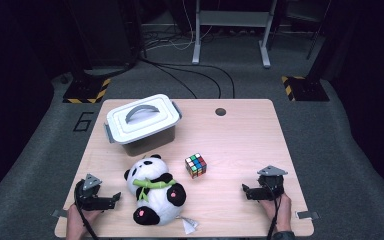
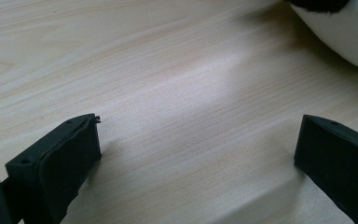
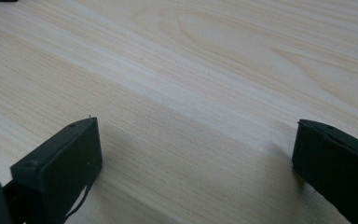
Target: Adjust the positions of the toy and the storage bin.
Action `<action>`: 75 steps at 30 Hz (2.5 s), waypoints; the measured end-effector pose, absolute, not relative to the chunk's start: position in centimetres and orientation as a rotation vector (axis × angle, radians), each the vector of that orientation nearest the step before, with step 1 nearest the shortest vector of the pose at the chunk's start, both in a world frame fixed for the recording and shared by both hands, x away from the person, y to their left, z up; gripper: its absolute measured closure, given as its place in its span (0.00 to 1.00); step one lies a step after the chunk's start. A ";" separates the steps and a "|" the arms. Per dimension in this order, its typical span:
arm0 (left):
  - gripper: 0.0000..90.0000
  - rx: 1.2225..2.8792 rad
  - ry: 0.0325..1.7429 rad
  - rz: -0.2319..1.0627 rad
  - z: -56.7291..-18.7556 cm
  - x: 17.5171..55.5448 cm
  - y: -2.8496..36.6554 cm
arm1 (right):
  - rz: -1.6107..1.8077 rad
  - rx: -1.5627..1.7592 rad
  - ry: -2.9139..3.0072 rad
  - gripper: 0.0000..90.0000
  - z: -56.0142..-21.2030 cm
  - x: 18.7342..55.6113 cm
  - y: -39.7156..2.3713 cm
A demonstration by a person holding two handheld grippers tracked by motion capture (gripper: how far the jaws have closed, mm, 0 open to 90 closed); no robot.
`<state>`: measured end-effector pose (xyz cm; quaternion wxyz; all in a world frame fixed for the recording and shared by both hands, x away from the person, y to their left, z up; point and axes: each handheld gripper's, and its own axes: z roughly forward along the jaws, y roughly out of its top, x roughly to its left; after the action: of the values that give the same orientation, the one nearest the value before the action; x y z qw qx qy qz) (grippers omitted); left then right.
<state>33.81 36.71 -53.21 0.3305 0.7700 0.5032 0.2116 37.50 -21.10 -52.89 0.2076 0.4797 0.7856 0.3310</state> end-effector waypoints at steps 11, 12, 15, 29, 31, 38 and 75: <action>0.07 1.994 1.335 0.558 -53.0 33.9 37.1 | 0.925 1.337 2.189 0.01 -52.9 37.5 -21.1; 0.06 1.993 1.339 0.544 -52.7 34.0 37.2 | 0.924 1.336 2.190 0.01 -52.9 37.5 -21.1; 0.05 1.981 1.340 0.538 -52.3 34.1 37.3 | 0.922 1.331 2.195 0.01 -52.9 37.5 -21.2; 0.02 1.943 1.315 0.528 -47.3 35.9 38.2 | 0.924 1.343 2.187 0.02 -52.9 37.5 -21.2; 0.02 1.942 1.311 0.530 -46.9 36.1 38.2 | 0.924 1.345 2.187 0.02 -52.9 37.5 -21.2; 0.02 1.911 1.285 0.556 -44.4 38.0 38.3 | 0.923 1.342 2.184 0.02 -52.9 37.5 -21.2; 0.03 1.988 1.280 0.531 -40.6 50.1 34.5 | 0.928 1.352 2.176 0.03 -52.9 37.5 -21.2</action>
<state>50.06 34.47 -40.56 0.3515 0.7682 0.4943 0.2050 37.50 -21.17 -52.89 0.2070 0.4854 0.7814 0.3331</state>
